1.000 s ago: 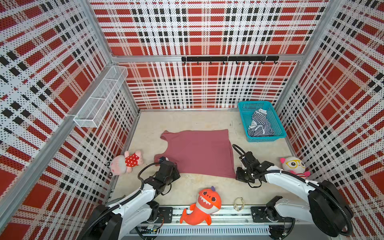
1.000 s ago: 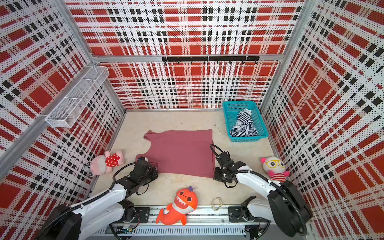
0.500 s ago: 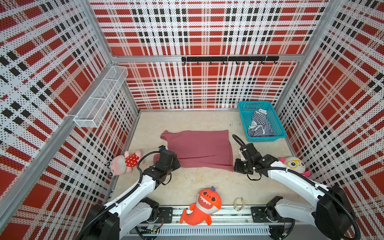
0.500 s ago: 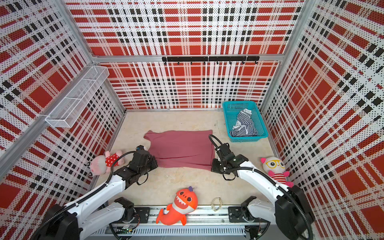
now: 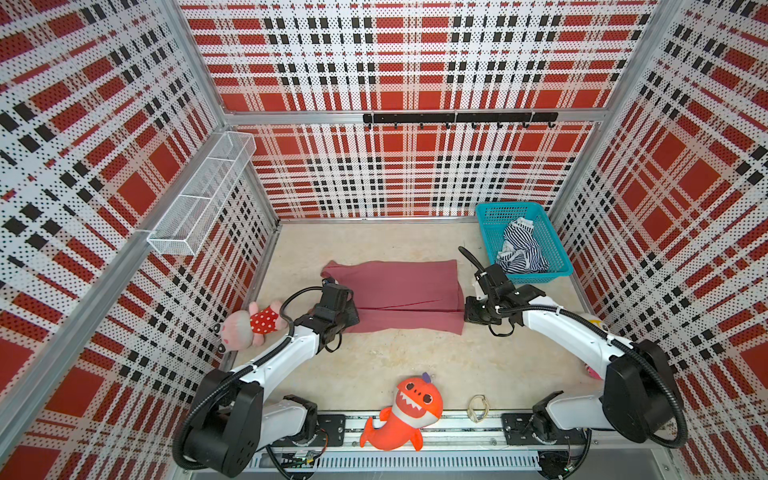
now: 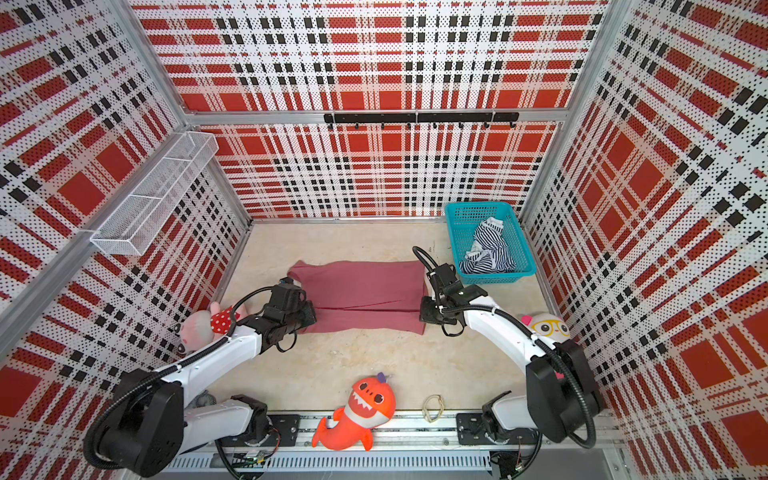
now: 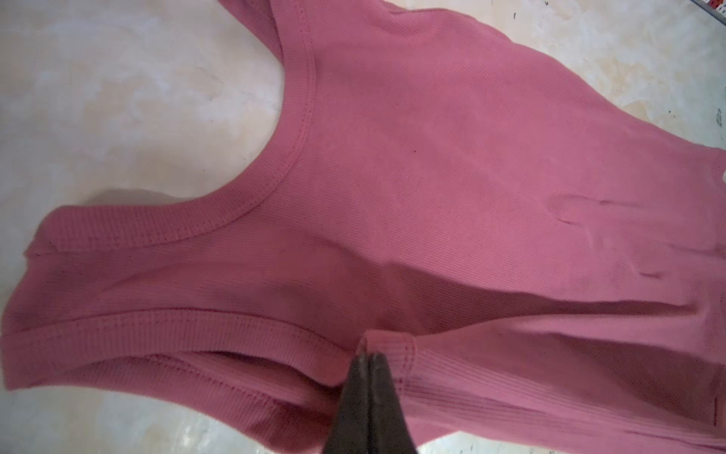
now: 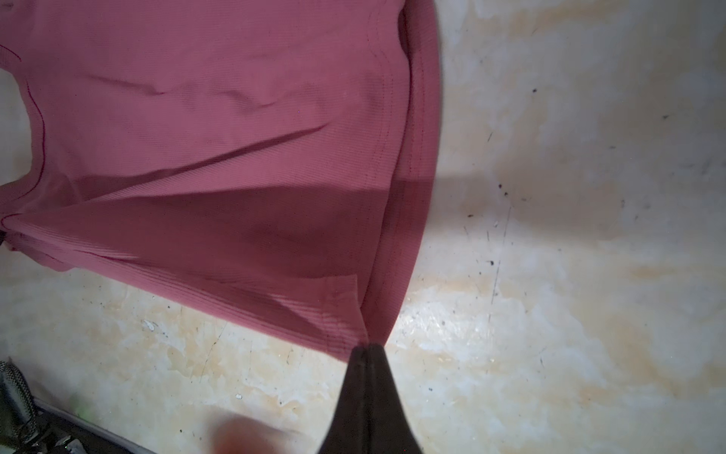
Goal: Fold and stack tank tops
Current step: Fold the tank top at the center of the table.
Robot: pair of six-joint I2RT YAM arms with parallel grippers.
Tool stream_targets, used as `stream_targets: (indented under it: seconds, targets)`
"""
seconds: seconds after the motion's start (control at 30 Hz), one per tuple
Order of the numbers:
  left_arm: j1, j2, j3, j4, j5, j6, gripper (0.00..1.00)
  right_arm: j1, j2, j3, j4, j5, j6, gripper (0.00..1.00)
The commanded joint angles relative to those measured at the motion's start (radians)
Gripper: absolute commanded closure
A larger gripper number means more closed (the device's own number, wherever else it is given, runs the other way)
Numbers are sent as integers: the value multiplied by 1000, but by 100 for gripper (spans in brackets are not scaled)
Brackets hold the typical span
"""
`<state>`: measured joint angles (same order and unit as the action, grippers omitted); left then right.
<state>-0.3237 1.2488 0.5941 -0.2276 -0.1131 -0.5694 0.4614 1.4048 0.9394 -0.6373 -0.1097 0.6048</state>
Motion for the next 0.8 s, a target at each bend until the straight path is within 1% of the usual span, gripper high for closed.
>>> stream_targets:
  seconds: [0.0, 0.03, 0.47, 0.57, 0.6, 0.63, 0.67, 0.7, 0.73, 0.77]
  targets:
    - [15, 49, 38, 62, 6, 42, 98, -22, 48, 39, -1, 18, -45, 100]
    - [18, 66, 46, 71, 8, 46, 98, -28, 64, 50, 2, 17, -80, 100]
    - [51, 267, 116, 190, 50, 87, 98, -83, 266, 164, 51, -4, -158, 100]
    - [58, 318, 147, 201, 55, 105, 95, -107, 312, 188, 81, -31, -169, 100]
    - [61, 332, 160, 203, 56, 110, 92, -114, 326, 201, 90, -39, -179, 98]
    - [64, 343, 174, 205, 56, 117, 90, -116, 334, 213, 99, -37, -191, 90]
    - [65, 350, 187, 203, 57, 123, 86, -117, 339, 224, 103, -32, -196, 83]
    - [67, 356, 205, 199, 56, 132, 78, -118, 344, 238, 102, -31, -202, 78]
    - [66, 359, 225, 188, 55, 142, 67, -117, 344, 251, 91, -29, -206, 73]
    - [67, 358, 241, 174, 51, 153, 60, -117, 339, 258, 79, -25, -210, 69]
